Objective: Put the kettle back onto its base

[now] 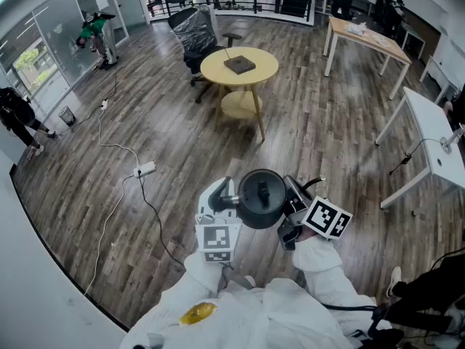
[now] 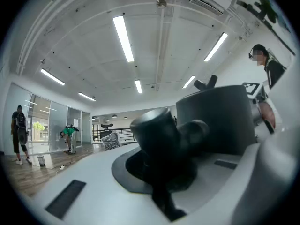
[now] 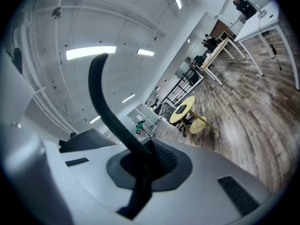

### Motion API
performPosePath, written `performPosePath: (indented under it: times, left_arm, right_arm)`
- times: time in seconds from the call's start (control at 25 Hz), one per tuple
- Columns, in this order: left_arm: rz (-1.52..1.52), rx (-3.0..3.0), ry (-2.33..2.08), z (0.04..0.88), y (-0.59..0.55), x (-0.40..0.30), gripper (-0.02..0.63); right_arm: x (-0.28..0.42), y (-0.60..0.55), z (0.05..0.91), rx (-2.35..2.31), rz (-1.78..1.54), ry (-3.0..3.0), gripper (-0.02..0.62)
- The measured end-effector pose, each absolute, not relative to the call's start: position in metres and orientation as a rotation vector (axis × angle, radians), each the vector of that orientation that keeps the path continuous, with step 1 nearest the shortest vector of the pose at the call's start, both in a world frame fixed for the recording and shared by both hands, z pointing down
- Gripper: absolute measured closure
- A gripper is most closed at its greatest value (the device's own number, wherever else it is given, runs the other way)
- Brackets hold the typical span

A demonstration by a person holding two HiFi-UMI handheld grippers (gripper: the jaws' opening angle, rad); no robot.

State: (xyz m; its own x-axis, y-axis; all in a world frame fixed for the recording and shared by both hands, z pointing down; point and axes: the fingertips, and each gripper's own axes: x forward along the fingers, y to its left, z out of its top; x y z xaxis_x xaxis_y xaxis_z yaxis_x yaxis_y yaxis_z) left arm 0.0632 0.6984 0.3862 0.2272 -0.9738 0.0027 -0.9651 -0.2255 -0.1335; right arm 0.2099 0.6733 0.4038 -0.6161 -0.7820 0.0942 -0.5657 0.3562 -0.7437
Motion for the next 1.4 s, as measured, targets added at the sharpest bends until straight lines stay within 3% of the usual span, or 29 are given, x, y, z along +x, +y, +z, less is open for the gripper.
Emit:
performPosePath:
  times: [0.76,1.4]
  left_arm:
    - [-0.138,-2.389,1.91,0.405,0.607,0.023,0.607]
    - [-0.132,-2.374,1.914,0.393,0.415,0.041,0.607]
  right_arm:
    - [0.169,0.582,0.422,-1.186,-1.15,2.352,0.583]
    - [0.185,0.386,0.41,-1.138,-1.156,2.381,0.583]
